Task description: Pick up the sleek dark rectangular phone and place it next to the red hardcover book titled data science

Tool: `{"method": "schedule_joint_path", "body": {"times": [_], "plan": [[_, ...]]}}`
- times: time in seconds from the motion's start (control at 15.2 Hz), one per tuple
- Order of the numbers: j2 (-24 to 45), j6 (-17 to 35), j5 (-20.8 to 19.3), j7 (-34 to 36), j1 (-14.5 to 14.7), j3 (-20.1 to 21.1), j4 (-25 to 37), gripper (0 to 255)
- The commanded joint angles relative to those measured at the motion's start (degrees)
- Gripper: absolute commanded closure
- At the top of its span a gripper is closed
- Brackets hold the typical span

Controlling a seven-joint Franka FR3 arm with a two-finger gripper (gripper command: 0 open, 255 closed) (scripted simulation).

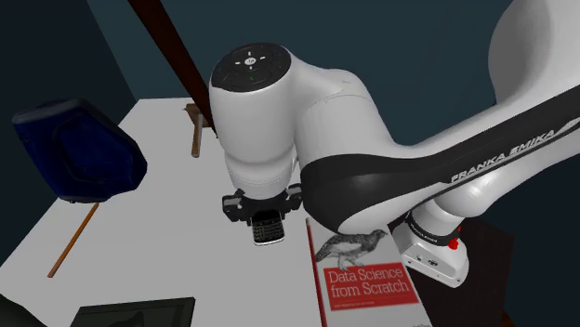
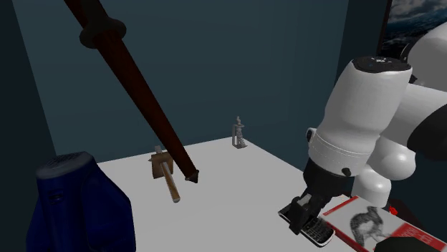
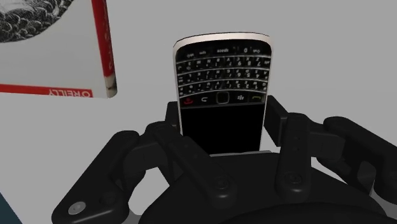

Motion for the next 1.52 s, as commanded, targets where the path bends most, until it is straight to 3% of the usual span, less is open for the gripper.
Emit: {"method": "schedule_joint_path", "body": {"times": [0.0,0.46,0.92,0.99,1.32,1.45], "plan": [[0.57,1.47,-0.25,0.54,-0.24,0.69,-0.97,255],[3.06,6.76,-1.67,2.64,-1.5,3.32,-4.32,255],[3.06,6.76,-1.67,2.64,-1.5,3.32,-4.32,255],[3.06,6.76,-1.67,2.64,-1.5,3.32,-4.32,0],[3.06,6.76,-1.67,2.64,-1.5,3.32,-4.32,0],[1.12,2.69,-0.41,1.59,-0.33,1.79,-1.75,0]]}}
